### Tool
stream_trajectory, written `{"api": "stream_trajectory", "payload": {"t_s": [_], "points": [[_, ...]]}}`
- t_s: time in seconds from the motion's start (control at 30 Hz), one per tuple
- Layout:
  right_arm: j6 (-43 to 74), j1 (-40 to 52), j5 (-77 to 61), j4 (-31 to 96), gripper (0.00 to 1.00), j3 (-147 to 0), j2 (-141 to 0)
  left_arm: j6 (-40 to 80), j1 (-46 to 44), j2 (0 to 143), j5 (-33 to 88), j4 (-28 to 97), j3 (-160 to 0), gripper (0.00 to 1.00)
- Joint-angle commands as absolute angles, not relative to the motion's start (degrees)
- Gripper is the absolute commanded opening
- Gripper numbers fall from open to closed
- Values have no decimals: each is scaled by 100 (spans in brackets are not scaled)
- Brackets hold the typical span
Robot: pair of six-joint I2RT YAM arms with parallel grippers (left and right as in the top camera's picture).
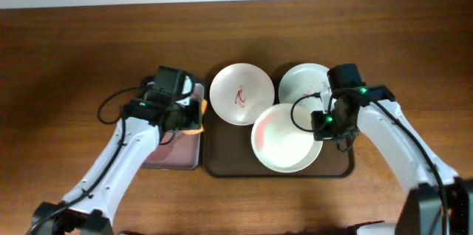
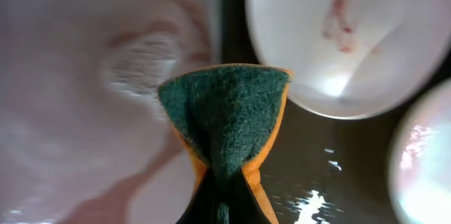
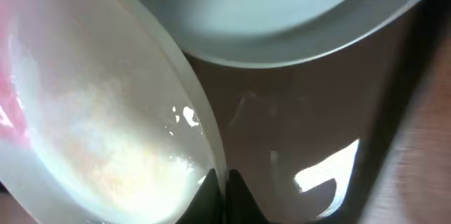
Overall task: Clean dirty plates on tray and stack at the side
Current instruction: 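Lift the cream plate with the right gripper and set it right of the tray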
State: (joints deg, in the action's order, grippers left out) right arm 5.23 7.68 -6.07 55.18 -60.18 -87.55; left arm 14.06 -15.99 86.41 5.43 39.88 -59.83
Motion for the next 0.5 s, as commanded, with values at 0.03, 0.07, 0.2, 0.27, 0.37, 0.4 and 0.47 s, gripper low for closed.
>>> {"api": "stream_trajectory", "payload": {"t_s": [0.03,0.07,0.2,0.27,0.37,0.4,0.47], "points": [[888,1400,1409,5527,4,-6147,-8154,930,-1131,9107,464,3997,-5966,0],[956,1568,1865,5509,4,-6147,-8073,928,-1061,9231,464,3992,-5966,0],[1413,2349,3496,5424,4,-6149,-7942,436,-996,9747,467,3911,-5964,0],[1562,2738,4187,5376,4,-6147,-7942,215,-996,9950,460,3909,-5964,0],[1577,3433,5441,5247,4,-6147,-7942,209,-996,10071,399,3905,-5964,0],[1577,3583,5747,5221,4,-6147,-7942,209,-996,10071,329,3907,-5964,0],[1575,3999,6429,5118,4,-6147,-7942,209,-996,10071,113,3907,-5964,17]]}}
